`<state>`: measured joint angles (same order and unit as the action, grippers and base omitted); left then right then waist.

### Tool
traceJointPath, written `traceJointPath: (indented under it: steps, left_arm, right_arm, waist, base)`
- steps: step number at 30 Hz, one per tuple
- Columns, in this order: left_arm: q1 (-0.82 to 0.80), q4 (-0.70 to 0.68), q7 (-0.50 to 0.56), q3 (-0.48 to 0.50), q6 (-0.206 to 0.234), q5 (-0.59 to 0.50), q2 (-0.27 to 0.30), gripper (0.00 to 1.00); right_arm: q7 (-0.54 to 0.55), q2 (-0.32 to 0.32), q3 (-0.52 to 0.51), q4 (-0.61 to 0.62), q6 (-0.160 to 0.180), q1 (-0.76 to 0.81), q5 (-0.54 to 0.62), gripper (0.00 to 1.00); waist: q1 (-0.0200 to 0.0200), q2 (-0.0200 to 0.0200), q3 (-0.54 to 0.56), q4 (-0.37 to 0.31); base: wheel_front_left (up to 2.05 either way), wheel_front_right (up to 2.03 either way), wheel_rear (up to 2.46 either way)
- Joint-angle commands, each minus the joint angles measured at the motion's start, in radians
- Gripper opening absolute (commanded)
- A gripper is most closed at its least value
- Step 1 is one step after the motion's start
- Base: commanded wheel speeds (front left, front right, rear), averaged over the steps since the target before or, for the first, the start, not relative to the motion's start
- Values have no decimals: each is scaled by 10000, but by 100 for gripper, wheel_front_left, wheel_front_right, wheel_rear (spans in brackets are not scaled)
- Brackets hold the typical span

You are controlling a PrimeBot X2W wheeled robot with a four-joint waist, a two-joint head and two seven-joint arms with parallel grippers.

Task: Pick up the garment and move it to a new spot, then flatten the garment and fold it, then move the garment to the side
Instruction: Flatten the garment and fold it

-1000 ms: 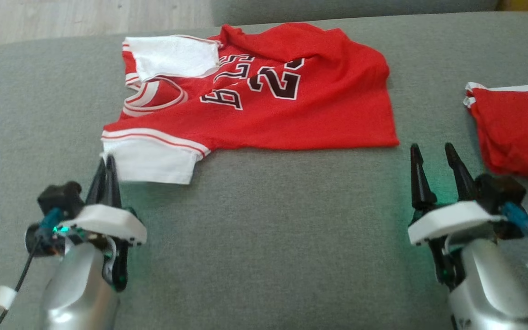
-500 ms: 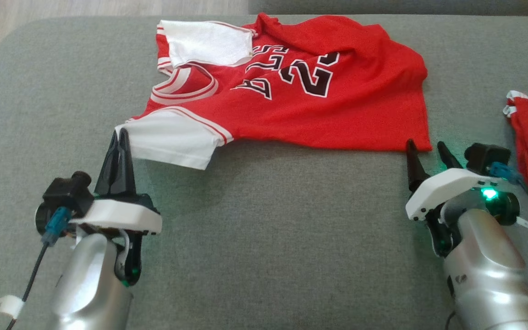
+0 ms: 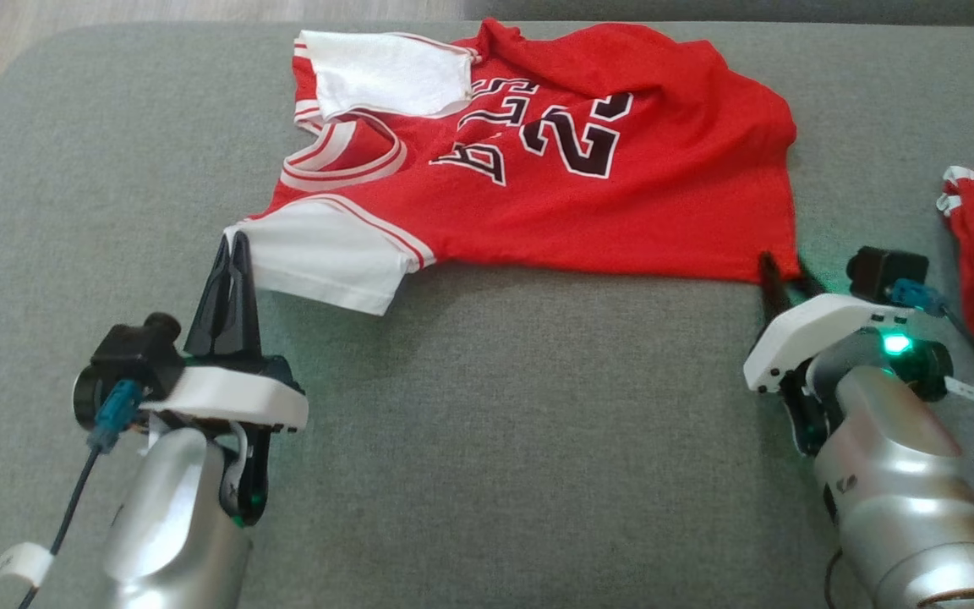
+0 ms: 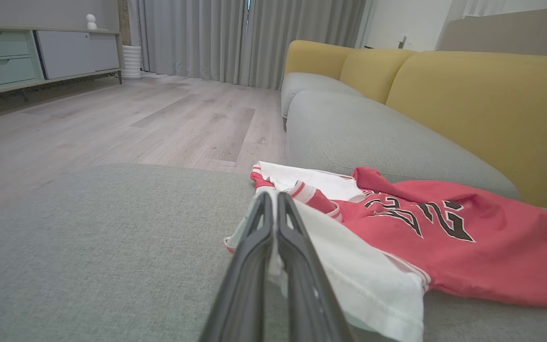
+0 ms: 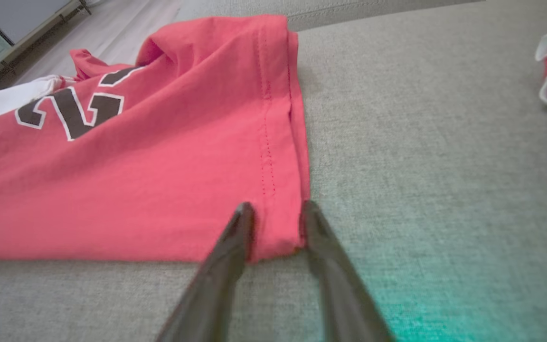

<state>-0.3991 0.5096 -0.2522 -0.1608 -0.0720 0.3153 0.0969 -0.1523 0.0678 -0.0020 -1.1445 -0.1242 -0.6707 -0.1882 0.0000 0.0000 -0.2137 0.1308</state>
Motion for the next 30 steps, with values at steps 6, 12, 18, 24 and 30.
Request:
traceJointPath:
  steps: [6,12,18,24,30]
  left_arm:
    - [-158,-363,-95,628,-94,23,224,0]
    - [-389,-1097,-95,993,-280,365,204,0]
    - [-1021,-2471,-95,1341,-466,1104,202,0]
    - [-2097,-4402,30,1665,-502,1824,298,0]
    - [-2780,-6116,470,2008,-230,2314,302,0]
  right_arm:
    - [-853,-176,1119,337,-65,-351,-563,0]
    - [-1084,-174,1407,2098,-65,-420,-354,0]
    - [-1091,283,1677,5462,-65,-67,-283,0]
    - [-1092,1267,2077,8048,-65,-137,-514,0]
    - [-806,1913,2220,9607,-65,-254,-685,0]
  waist:
    - [0,0,117,-340]
    - [0,0,448,-676]
    - [0,0,956,-998]
    - [0,0,1520,-1292]
    - [0,0,2000,-1588]
  base:
    - [0,0,0]
    - [0,0,0]
    - [0,0,0]
    - [0,0,0]
    - [0,0,0]
